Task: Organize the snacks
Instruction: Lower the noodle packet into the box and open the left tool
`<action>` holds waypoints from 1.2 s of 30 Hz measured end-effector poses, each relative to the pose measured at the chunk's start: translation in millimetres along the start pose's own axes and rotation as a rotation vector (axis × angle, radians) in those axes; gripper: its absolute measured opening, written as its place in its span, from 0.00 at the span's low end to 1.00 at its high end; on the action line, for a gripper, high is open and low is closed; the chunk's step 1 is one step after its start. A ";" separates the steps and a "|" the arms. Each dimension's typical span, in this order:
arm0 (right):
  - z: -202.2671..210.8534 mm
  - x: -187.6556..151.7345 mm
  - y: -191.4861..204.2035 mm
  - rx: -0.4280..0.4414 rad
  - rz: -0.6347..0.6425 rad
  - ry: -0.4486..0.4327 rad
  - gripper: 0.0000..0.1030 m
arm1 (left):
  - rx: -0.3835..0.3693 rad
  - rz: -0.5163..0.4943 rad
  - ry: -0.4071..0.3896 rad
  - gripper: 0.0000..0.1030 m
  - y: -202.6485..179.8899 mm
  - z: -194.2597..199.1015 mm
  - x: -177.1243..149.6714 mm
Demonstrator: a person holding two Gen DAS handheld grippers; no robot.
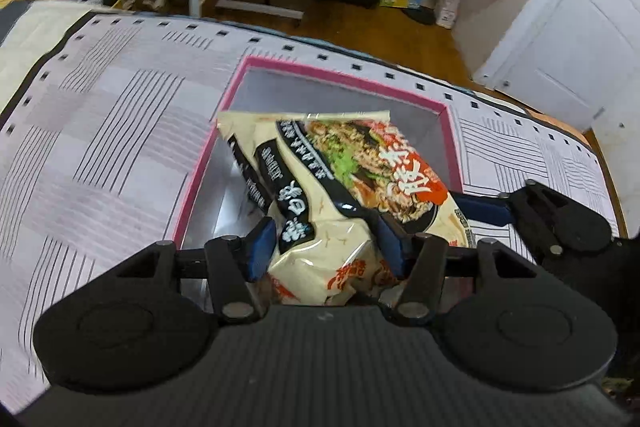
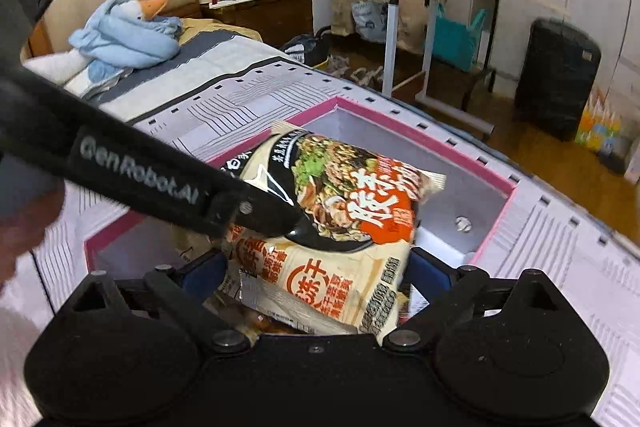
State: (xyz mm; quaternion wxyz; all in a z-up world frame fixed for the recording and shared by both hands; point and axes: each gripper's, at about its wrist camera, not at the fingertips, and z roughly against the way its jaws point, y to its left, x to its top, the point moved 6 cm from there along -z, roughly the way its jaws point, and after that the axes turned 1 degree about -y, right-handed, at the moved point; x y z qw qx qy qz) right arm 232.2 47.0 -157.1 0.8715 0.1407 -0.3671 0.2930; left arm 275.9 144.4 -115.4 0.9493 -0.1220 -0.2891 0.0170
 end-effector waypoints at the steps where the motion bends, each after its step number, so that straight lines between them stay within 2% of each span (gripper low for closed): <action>1: 3.6 -1.0 -0.1 -0.020 0.025 -0.003 0.96 | 0.011 -0.006 -0.012 0.53 -1.6 4.4 -2.2; 7: 18.8 -6.5 -0.9 -0.129 0.079 -0.009 0.95 | 0.095 -0.037 -0.093 0.53 -7.8 23.3 -5.2; 10: 23.8 -3.4 -7.6 -0.170 0.039 -0.058 0.85 | 0.089 -0.047 -0.101 0.53 -7.7 25.5 -4.0; 12: 22.4 1.4 -17.4 -0.200 -0.009 -0.084 0.85 | 0.083 -0.036 -0.086 0.52 -4.9 19.1 -3.0; 17: 25.6 -2.7 -25.3 -0.150 -0.087 -0.077 0.85 | 0.079 0.004 -0.068 0.52 2.2 13.4 -10.5; 22: 40.2 -18.0 -24.5 -0.135 -0.145 -0.096 0.85 | 0.081 0.003 -0.098 0.52 1.3 18.4 -17.9; 29: 72.1 -30.7 -30.8 -0.124 -0.246 -0.146 0.85 | 0.065 -0.063 -0.138 0.54 -21.4 41.6 -30.9; 36: 118.2 -41.4 -43.1 -0.166 -0.320 -0.207 0.85 | 0.042 -0.097 -0.197 0.65 -42.6 74.4 -43.7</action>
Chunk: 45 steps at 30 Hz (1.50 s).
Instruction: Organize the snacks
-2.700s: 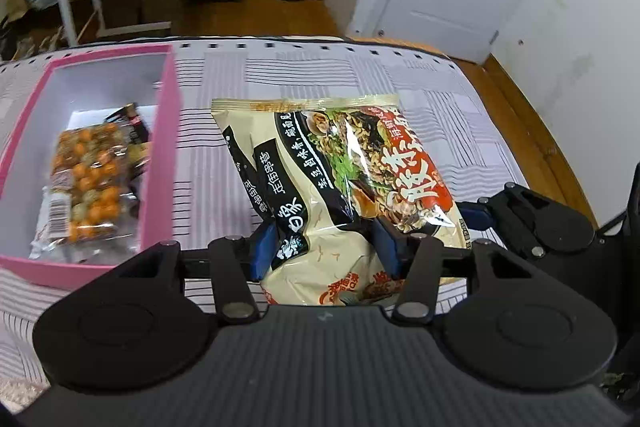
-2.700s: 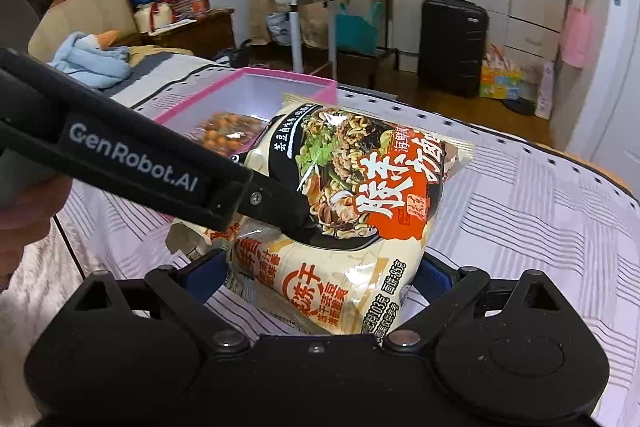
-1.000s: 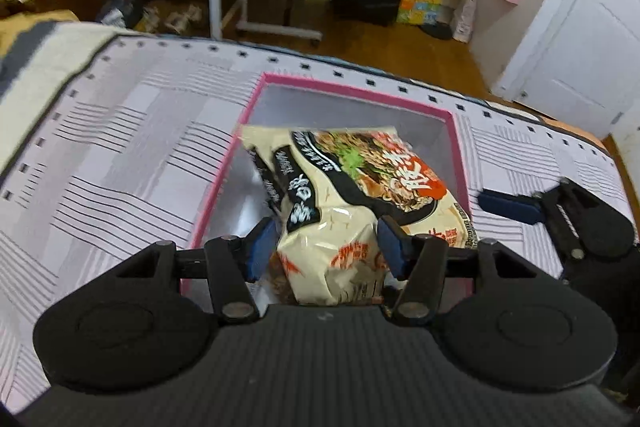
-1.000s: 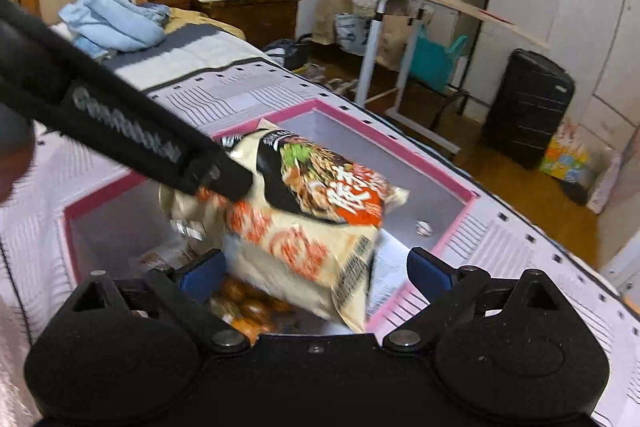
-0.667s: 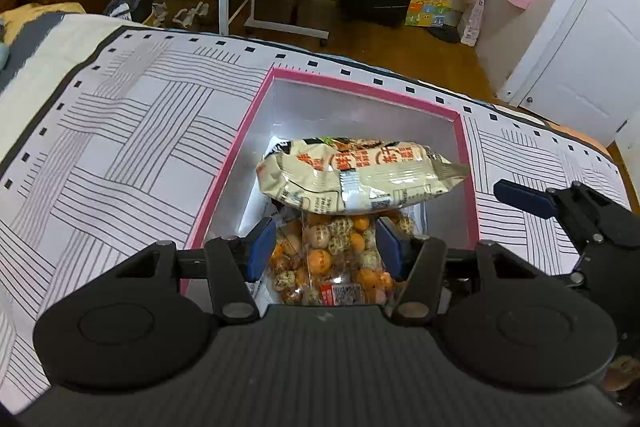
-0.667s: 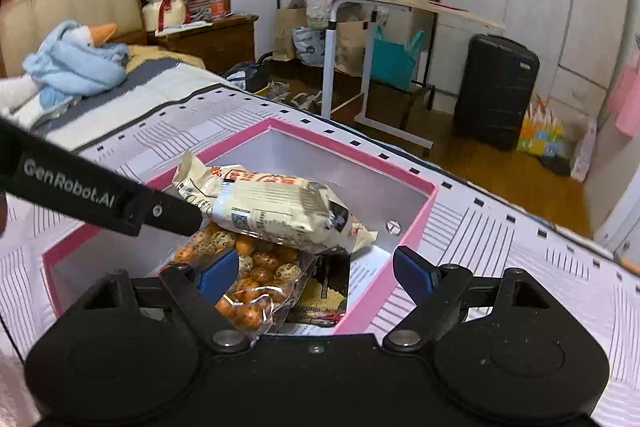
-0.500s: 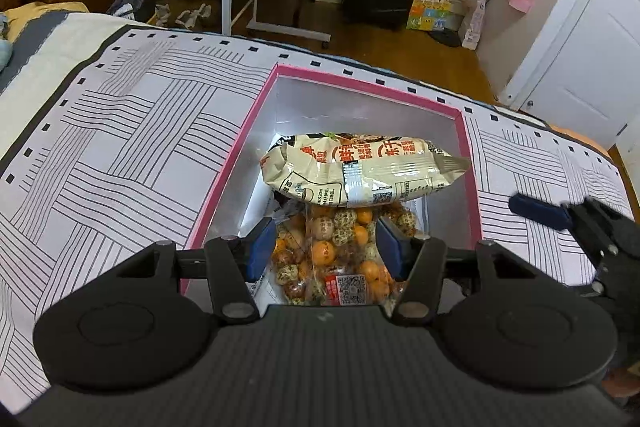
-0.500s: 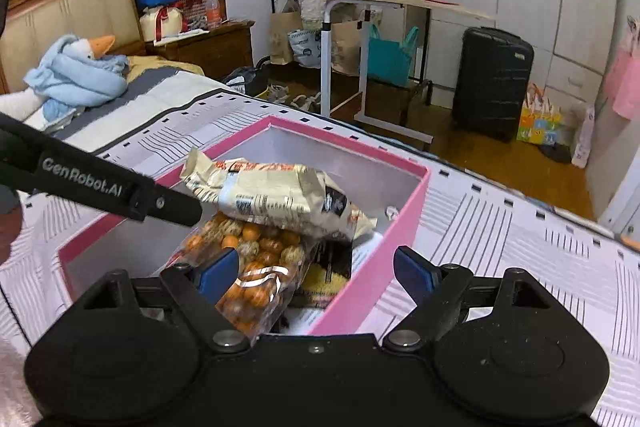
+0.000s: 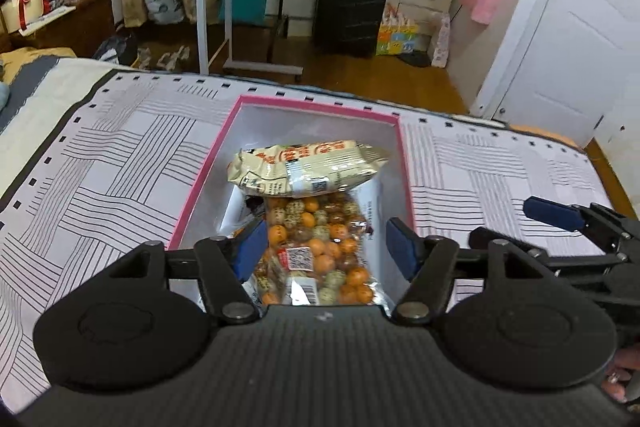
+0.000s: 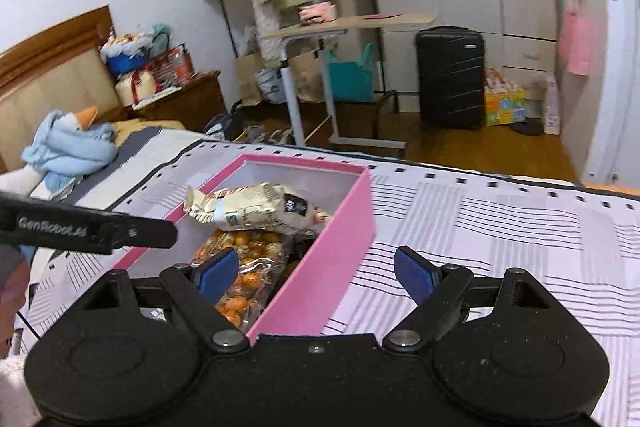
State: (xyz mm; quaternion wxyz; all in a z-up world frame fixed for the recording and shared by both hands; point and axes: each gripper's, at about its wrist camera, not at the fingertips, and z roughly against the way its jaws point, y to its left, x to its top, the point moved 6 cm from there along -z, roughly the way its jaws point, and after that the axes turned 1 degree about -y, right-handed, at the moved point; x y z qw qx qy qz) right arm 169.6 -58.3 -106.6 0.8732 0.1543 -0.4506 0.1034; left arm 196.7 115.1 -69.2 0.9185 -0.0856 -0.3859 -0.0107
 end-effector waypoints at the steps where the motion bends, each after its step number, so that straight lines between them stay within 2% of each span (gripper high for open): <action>1: 7.4 0.5 -2.2 -0.005 -0.003 -0.010 0.85 | -0.005 -0.003 -0.004 0.65 -2.5 4.5 -0.7; 9: 64.0 -1.4 -6.7 -0.112 0.041 -0.091 0.89 | -0.008 -0.062 -0.055 0.75 -23.8 41.5 -8.8; 16: 98.5 -10.7 -3.2 -0.187 0.058 -0.092 0.93 | 0.000 -0.153 -0.088 0.83 -48.3 70.1 -27.9; 20: 117.1 -19.8 0.5 -0.235 0.071 -0.085 1.00 | -0.028 -0.185 -0.115 0.91 -59.5 86.7 -39.9; 24: 128.7 -31.2 -0.2 -0.316 0.046 -0.049 1.00 | -0.052 -0.198 -0.128 0.99 -69.7 97.1 -51.9; 28: 133.9 -45.9 -2.1 -0.369 0.023 0.034 1.00 | -0.063 -0.200 -0.121 1.00 -76.9 103.2 -63.3; 40: 169.5 -73.4 -11.3 -0.383 -0.119 0.003 1.00 | -0.024 -0.197 -0.105 1.00 -83.9 113.8 -92.0; 45: 175.0 -78.2 -11.0 -0.432 -0.086 -0.001 1.00 | -0.021 -0.196 -0.098 1.00 -86.3 115.7 -98.8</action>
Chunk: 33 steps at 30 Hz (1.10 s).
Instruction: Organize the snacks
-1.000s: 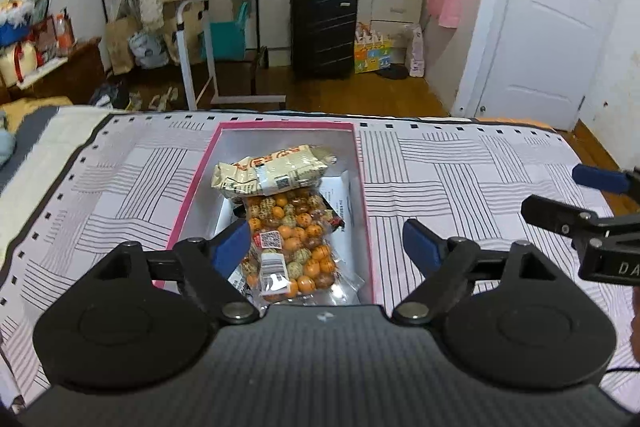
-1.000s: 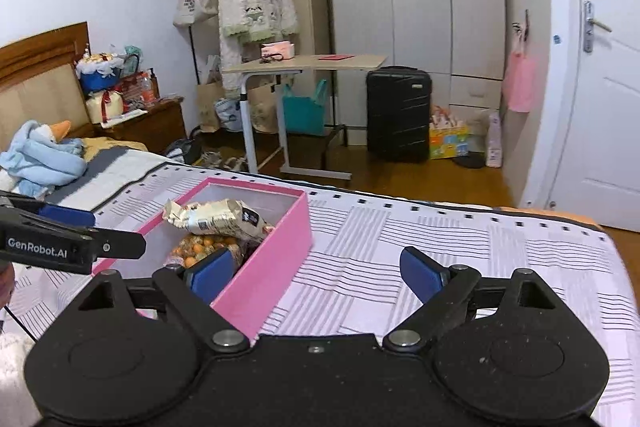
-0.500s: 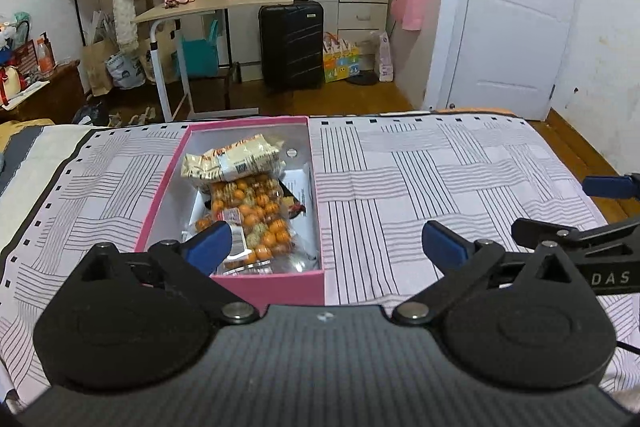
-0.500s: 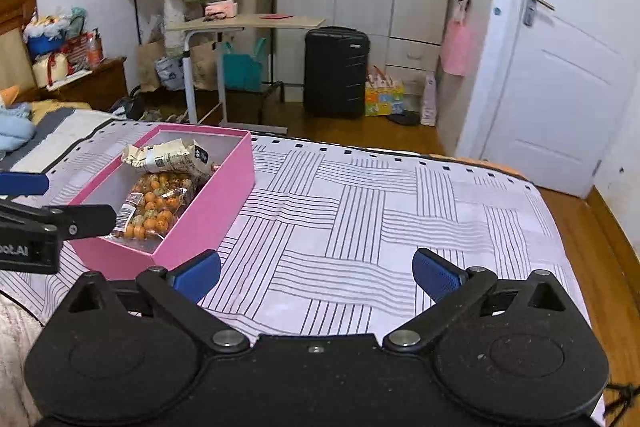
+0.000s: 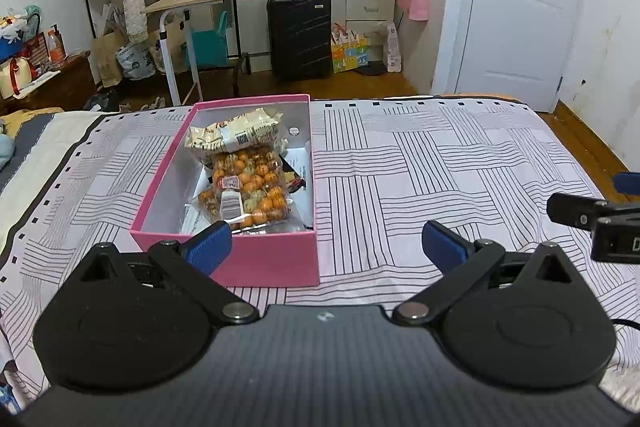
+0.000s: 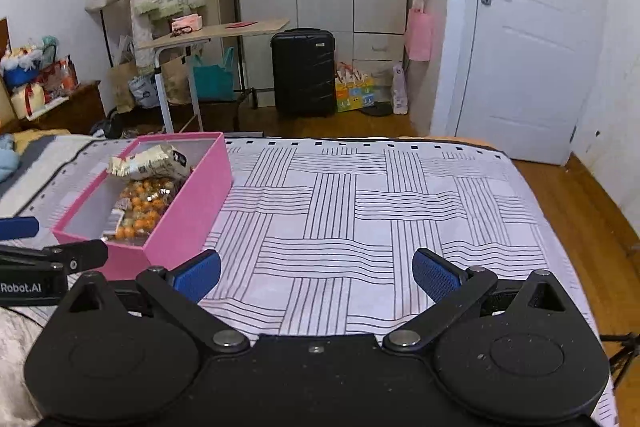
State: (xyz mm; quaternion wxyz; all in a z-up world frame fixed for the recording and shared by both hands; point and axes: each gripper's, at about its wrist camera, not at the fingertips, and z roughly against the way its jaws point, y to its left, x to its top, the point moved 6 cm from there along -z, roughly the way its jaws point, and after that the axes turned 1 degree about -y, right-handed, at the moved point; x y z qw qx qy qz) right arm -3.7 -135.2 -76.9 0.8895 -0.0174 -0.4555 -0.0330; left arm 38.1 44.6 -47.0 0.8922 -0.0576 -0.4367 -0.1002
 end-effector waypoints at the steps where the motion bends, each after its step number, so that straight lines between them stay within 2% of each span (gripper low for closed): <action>1: 0.4 -1.9 1.3 -0.004 0.011 0.000 1.00 | 0.003 -0.002 0.002 1.00 -0.5 0.1 -0.8; 14: 7.0 -8.1 3.8 -0.029 0.037 -0.025 1.00 | 0.007 -0.014 -0.042 1.00 -5.5 13.8 -4.9; 23: 11.0 -6.5 5.9 -0.066 0.034 -0.060 1.00 | 0.029 -0.020 -0.034 1.00 -5.8 9.3 -6.9; 33: 9.5 -8.0 4.7 -0.073 0.026 -0.050 1.00 | 0.061 -0.026 -0.026 1.00 -5.7 7.2 -9.8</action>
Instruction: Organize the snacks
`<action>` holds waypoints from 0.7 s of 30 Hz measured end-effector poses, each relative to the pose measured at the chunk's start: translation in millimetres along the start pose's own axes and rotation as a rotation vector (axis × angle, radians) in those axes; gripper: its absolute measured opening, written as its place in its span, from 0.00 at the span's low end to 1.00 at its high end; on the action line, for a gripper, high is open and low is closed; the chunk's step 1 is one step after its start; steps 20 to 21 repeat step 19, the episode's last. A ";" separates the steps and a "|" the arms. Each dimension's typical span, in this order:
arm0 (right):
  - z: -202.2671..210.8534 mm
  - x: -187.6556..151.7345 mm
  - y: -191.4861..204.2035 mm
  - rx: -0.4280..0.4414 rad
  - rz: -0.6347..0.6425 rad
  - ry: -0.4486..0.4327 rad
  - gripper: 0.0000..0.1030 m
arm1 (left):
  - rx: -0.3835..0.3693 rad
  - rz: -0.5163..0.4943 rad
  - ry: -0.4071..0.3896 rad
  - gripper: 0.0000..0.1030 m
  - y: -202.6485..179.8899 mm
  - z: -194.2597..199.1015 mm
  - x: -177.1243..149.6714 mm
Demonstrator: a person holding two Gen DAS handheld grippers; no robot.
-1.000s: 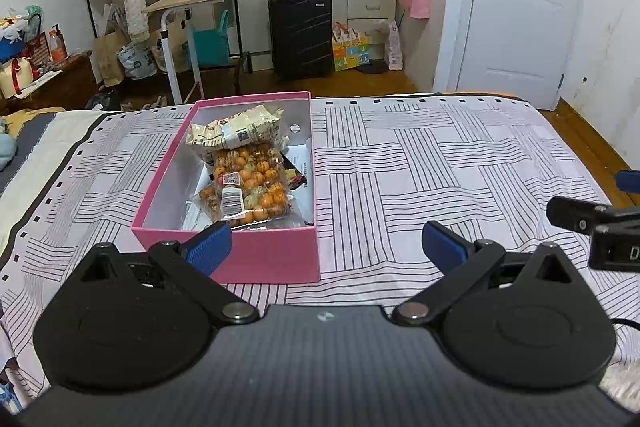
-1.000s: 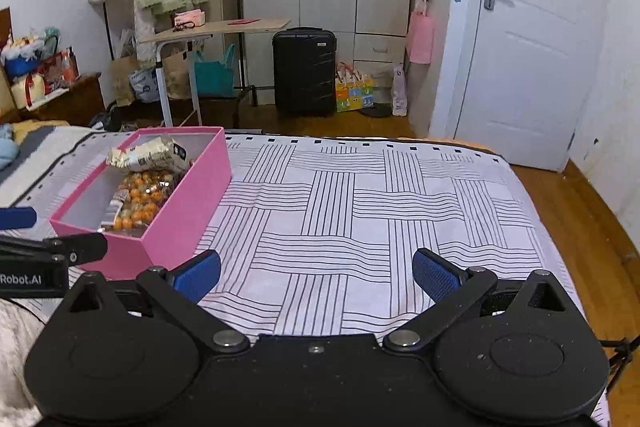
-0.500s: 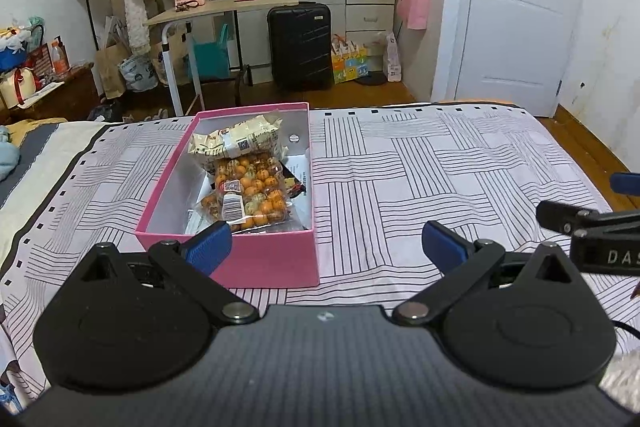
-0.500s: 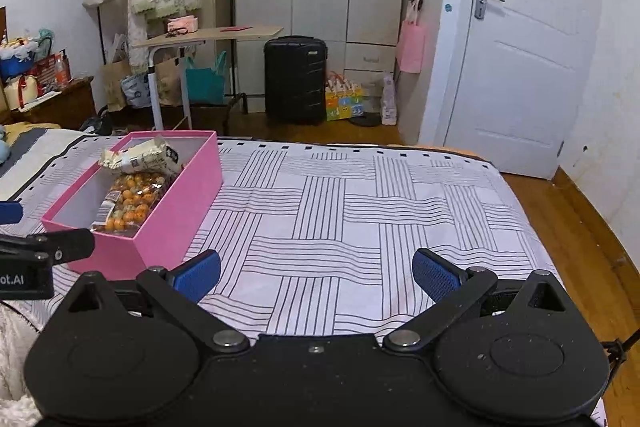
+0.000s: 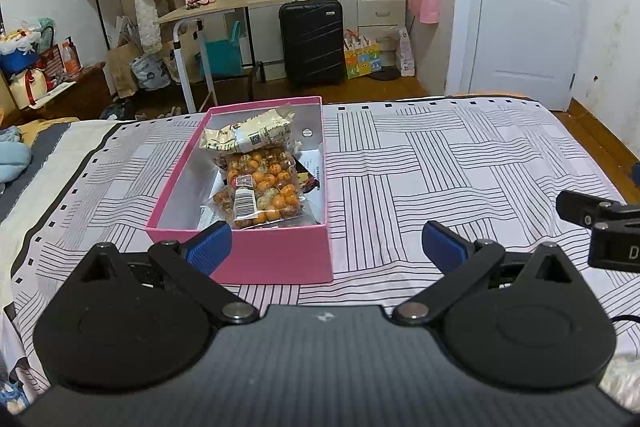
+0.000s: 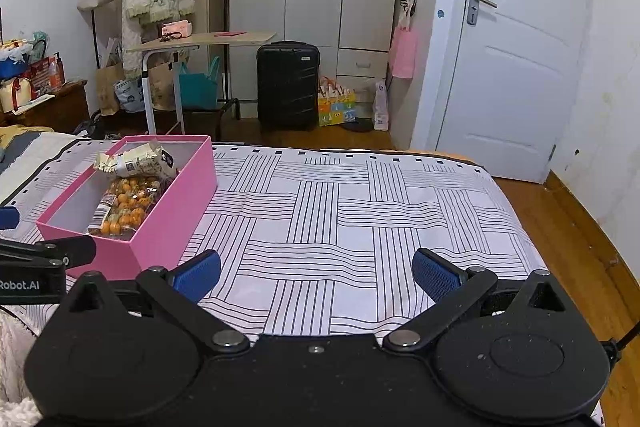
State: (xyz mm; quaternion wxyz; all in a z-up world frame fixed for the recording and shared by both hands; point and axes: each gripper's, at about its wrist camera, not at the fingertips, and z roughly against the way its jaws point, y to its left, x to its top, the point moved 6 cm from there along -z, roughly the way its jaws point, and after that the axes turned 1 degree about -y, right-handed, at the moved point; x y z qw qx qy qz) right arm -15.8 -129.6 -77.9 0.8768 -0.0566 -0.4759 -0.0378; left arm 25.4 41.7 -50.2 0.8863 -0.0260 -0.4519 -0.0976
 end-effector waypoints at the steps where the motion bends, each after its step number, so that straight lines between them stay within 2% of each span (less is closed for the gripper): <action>1: -0.1 0.2 -0.1 0.000 -0.001 0.001 1.00 | -0.002 0.003 0.006 1.00 0.0 -0.7 0.0; 7: -0.9 -1.6 0.8 0.005 0.002 0.018 1.00 | -0.045 0.044 0.025 1.00 2.0 -1.8 -2.0; 21: -2.1 -1.1 -0.9 0.011 0.001 0.025 1.00 | -0.023 0.043 0.025 1.00 3.9 -0.6 -2.2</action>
